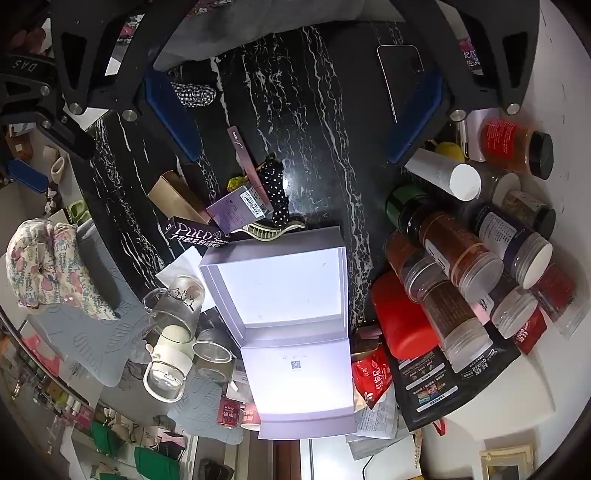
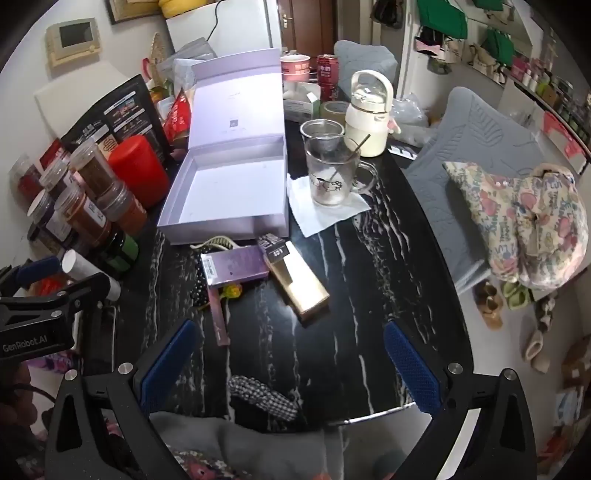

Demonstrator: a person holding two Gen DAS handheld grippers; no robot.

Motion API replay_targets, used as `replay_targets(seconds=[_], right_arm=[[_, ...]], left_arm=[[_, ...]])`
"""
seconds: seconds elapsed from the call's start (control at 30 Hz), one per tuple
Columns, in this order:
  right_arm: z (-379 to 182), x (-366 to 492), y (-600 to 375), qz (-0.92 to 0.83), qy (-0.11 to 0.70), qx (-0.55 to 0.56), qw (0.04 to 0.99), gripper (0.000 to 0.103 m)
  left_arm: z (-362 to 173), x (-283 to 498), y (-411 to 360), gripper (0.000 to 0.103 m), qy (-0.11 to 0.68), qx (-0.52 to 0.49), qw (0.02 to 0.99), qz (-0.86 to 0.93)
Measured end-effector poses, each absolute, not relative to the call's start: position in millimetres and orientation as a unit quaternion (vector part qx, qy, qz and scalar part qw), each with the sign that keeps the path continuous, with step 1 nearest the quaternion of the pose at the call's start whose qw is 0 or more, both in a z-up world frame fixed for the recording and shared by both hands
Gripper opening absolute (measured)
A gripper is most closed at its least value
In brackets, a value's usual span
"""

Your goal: Organize rigid objects

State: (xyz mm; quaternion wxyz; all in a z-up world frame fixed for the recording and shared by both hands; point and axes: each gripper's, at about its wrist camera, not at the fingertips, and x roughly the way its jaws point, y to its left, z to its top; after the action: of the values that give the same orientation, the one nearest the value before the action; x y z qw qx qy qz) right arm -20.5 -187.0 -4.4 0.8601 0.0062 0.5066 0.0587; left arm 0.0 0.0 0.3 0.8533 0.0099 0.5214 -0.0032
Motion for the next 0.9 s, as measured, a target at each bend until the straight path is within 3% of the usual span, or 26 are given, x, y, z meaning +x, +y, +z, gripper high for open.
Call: replay_targets(seconds=[0.9], right_arm=[[-6,-25,-184,0.071,0.508,-0.005,0.858,0.103]], left_arm=[[1,-7,4,0.103,0.526,-0.016,0.85,-0.006]])
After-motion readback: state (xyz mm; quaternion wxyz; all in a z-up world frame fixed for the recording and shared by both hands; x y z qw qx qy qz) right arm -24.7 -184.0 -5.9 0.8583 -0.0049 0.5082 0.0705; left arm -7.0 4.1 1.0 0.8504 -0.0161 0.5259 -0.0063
